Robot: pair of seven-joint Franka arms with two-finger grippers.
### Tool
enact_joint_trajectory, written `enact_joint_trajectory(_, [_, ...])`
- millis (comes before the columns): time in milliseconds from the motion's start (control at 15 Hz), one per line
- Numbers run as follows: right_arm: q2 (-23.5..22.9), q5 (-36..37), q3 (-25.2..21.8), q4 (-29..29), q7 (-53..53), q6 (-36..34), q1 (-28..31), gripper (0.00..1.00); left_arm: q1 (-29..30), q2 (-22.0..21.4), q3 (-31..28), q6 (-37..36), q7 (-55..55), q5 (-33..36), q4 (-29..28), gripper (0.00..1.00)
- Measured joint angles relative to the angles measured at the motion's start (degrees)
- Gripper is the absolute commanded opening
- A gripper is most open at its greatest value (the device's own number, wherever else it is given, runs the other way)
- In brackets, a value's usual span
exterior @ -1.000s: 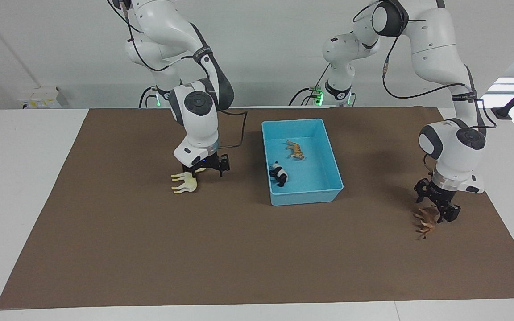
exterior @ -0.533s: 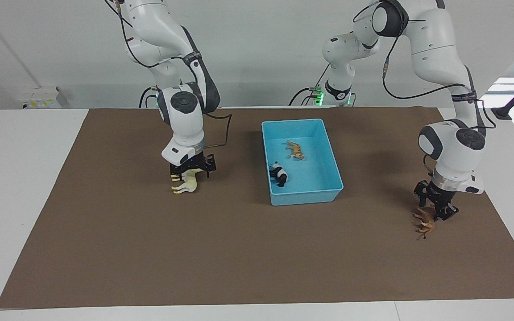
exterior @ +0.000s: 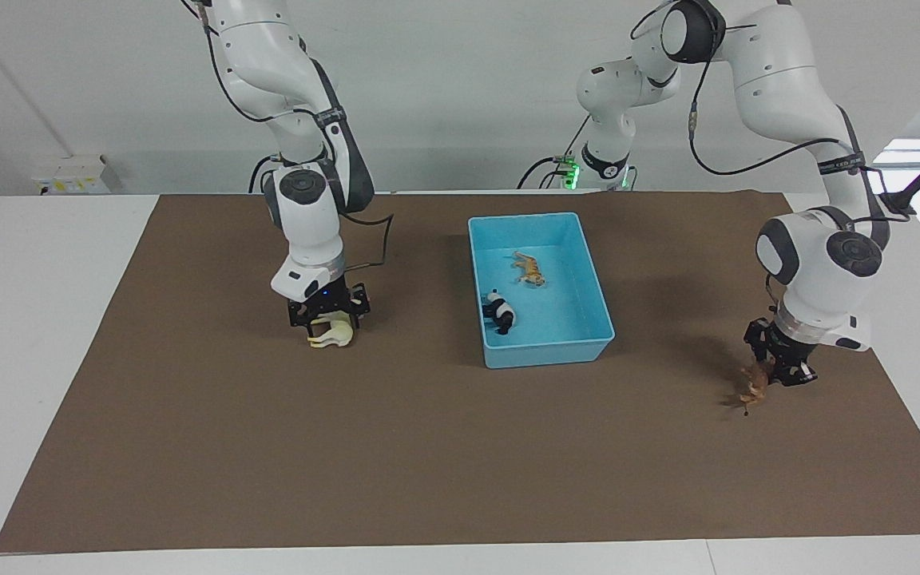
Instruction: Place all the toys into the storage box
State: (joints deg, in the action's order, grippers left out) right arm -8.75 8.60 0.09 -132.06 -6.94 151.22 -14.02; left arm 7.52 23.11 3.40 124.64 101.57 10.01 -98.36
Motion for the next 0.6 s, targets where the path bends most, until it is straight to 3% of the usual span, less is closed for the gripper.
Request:
enact_joint_trajectory(67, [0.0,0.0,0.0,-0.4,0.2,0.6,0.1,0.08,-1.4,-3.0,0.8,-4.1,0.0,-1.0,0.1,0.0])
enact_joint_trajectory(133, [0.0,0.0,0.0,-0.8,0.4,1.5,0.1,0.0,-3.1,-5.9,1.8,-7.9,0.0,-2.5,0.1,0.0])
enact_joint_trajectory(333, [0.4,0.0,0.0,-2.8,1.0,6.0,0.2,0.0,-12.5,-12.3,3.6,-16.7,1.7,-4.7,-1.0,0.0])
enact_joint_trajectory(533, [0.7,0.1,0.1,-3.3,1.5,6.4,0.1,0.0,-22.6,-14.9,3.9,-15.2,8.5,-4.8,-5.7,0.04])
enact_joint_trajectory(600, [0.7,0.1,0.3,-2.7,1.5,4.6,0.1,0.0,-25.0,-15.4,3.9,-12.2,10.3,-4.8,-8.2,0.33])
